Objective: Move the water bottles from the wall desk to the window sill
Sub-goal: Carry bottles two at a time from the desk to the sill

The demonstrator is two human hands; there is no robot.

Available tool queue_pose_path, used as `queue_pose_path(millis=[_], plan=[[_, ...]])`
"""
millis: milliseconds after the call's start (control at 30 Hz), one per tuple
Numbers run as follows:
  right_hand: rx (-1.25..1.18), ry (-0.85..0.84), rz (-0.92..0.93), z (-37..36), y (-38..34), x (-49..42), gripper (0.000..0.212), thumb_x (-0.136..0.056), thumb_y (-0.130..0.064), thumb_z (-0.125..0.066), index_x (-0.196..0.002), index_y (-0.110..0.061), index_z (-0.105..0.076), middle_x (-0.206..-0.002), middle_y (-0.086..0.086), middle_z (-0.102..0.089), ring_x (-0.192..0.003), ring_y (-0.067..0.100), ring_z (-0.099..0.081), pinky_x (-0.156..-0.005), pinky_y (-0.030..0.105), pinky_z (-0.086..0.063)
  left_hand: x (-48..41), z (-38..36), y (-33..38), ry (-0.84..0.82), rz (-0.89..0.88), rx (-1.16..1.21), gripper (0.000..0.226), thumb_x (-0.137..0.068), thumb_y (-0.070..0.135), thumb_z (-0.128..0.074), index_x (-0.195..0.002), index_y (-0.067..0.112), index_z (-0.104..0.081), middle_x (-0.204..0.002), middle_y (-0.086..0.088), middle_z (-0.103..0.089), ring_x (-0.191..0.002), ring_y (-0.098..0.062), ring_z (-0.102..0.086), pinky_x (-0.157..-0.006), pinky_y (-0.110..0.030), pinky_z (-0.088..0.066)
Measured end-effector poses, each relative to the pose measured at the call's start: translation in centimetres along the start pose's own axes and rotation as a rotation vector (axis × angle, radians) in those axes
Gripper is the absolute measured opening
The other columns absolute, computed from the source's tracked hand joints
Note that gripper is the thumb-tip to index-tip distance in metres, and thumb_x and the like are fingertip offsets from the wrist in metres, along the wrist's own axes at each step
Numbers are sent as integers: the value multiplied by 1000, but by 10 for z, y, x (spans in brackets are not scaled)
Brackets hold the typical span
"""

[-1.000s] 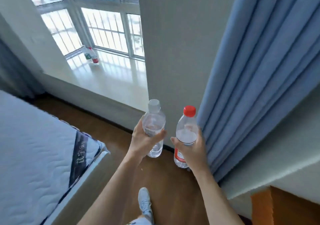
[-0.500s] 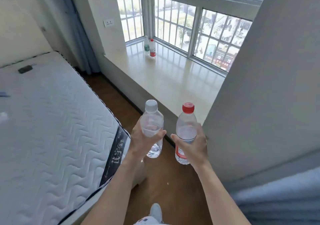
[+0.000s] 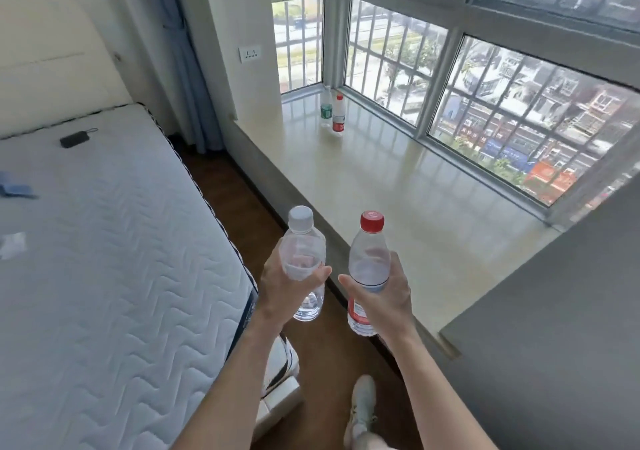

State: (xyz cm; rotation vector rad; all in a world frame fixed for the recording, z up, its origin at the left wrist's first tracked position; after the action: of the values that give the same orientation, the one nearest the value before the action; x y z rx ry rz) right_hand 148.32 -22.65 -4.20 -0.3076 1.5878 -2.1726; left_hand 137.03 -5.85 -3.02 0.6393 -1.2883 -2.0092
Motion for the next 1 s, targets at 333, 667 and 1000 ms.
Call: queue_pose_path(millis=[333, 667, 1000], plan=[[-18, -175, 85, -78, -12, -174, 59, -68, -45, -86, -113, -28, -52, -98, -11, -63, -92, 5, -65, -80, 29, -57, -146, 11, -10, 191, 63, -36, 65, -72, 24, -86, -126, 22, -49, -105, 13, -57, -93, -4, -58, -69, 3, -40], [-29, -337, 132, -149, -38, -340, 50, -69, -38, -87, -104, -28, -52, -90, -11, -62, -84, 7, -63, -71, 24, -51, -285, 25, -9, 361, 119, 52, 55, -72, 7, -84, -113, 25, -52, -97, 19, -58, -90, 21, -54, -70, 4, -39], [-24, -493, 144, -248, -48, -417, 49, -67, -44, -85, -102, -35, -51, -93, -11, -64, -88, 9, -65, -78, 38, -58, -372, 69, -46, 431, 218, 74, 51, -74, 16, -83, -112, 34, -53, -97, 19, -61, -92, 3, -61, -69, -3, -45]])
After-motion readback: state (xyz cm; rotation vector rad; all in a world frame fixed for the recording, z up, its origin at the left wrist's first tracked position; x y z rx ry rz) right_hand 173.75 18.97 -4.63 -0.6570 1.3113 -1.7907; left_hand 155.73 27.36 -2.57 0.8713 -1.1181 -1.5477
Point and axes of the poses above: each hand's wrist, its own x-axis away from the middle knuckle, its own z-axis out of the back of the hand, y = z × x, the point moved 8 cm from there along -x, towards the middle knuckle
